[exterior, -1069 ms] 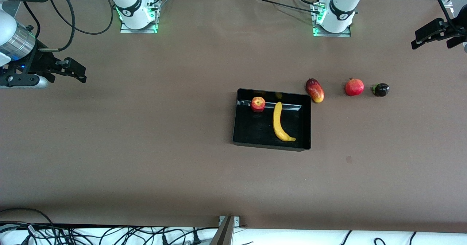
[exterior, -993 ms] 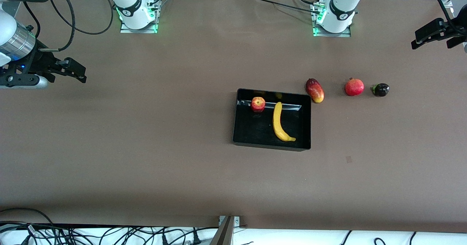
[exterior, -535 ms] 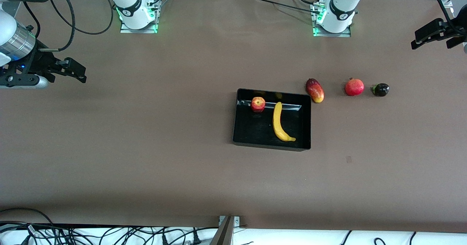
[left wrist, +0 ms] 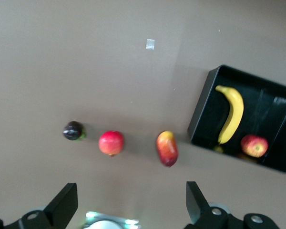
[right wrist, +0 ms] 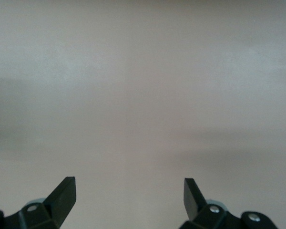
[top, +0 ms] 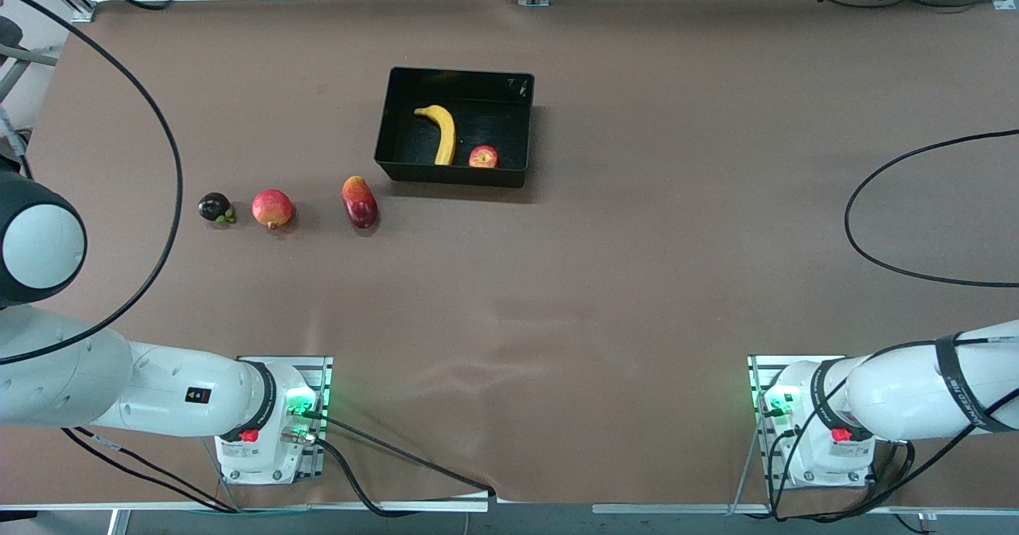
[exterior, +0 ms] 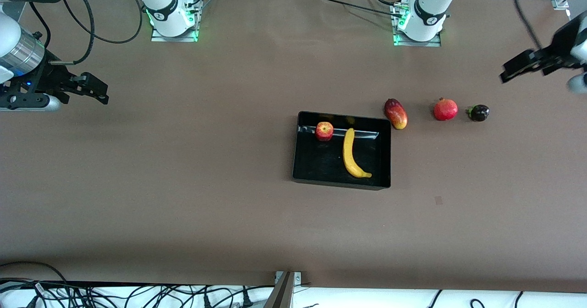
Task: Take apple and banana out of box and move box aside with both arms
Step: 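Reach the left gripper toward the red apple inside the black tray, then lower the left gripper into the tray and close on the apple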
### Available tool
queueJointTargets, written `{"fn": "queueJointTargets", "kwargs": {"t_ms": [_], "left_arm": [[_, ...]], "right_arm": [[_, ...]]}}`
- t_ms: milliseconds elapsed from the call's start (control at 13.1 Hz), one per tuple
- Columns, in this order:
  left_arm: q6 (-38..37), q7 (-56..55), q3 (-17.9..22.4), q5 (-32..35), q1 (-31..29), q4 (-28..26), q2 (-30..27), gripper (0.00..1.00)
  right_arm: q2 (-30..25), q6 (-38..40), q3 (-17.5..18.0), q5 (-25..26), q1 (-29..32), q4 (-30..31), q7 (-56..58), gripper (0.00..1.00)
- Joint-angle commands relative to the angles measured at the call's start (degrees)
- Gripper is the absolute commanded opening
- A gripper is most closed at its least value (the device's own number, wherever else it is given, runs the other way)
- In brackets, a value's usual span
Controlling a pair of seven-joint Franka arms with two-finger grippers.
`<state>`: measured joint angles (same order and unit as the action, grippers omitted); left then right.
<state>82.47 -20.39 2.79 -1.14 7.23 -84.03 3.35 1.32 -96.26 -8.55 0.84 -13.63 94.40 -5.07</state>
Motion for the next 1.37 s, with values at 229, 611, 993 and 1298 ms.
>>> {"fn": "queueJointTargets", "kwargs": {"t_ms": [229, 611, 993, 1298], "left_arm": [[16.38, -23.45, -7.78, -1.06, 1.12, -11.67, 2.88, 1.0], [29.3, -39.26, -11.49, -0.18, 5.42, -18.01, 8.85, 1.0], [34.58, -47.27, -12.9, -0.18, 11.66, -17.4, 20.89, 1.0], [39.34, -49.66, -12.99, -0.26, 15.88, -17.48, 25.12, 1.0]], "right_arm": [[0.26, -0.85, 0.11, 0.3, 0.35, -0.79, 0.85, 1.0], [0.26, -1.3, 0.2, 0.66, -0.08, -0.79, 0.68, 1.0], [0.26, -1.39, 0.2, 0.04, -0.09, -0.79, 0.5, 1.0], [0.26, -1.38, 0.2, 0.04, -0.08, -0.79, 0.24, 1.0]]}}
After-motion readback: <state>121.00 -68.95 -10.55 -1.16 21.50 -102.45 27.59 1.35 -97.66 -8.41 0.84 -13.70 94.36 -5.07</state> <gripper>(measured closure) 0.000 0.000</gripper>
